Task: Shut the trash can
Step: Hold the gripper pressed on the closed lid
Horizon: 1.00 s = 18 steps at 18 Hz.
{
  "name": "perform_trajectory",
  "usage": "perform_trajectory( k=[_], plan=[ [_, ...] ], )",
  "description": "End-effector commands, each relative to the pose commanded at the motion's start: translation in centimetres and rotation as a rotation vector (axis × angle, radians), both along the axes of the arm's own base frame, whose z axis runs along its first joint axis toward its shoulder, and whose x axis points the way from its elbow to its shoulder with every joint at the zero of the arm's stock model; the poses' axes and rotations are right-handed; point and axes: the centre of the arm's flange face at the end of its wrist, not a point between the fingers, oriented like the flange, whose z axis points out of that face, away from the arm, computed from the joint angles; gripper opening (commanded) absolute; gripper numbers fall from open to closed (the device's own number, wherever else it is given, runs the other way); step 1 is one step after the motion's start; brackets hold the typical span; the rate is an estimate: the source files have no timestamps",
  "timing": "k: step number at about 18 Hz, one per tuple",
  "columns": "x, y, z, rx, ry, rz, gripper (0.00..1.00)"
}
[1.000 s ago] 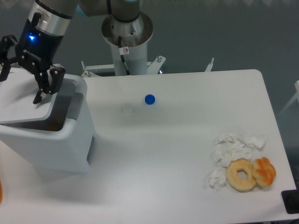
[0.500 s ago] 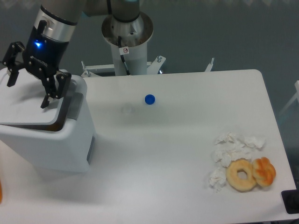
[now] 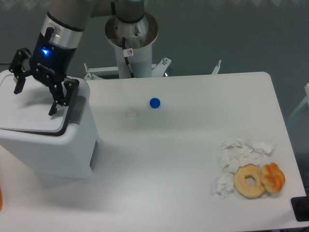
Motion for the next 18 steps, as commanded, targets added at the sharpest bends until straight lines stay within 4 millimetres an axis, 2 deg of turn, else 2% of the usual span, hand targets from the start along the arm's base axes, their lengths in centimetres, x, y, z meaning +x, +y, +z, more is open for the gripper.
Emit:
perform_trajectory(
  k=[7, 18],
  plan=[
    [-0.7, -0.2, -0.12, -0.012, 0.018, 0.02, 1.0],
    [-0.63, -0.22, -0.71, -0.025, 0.014, 0.021, 1.0]
  ],
)
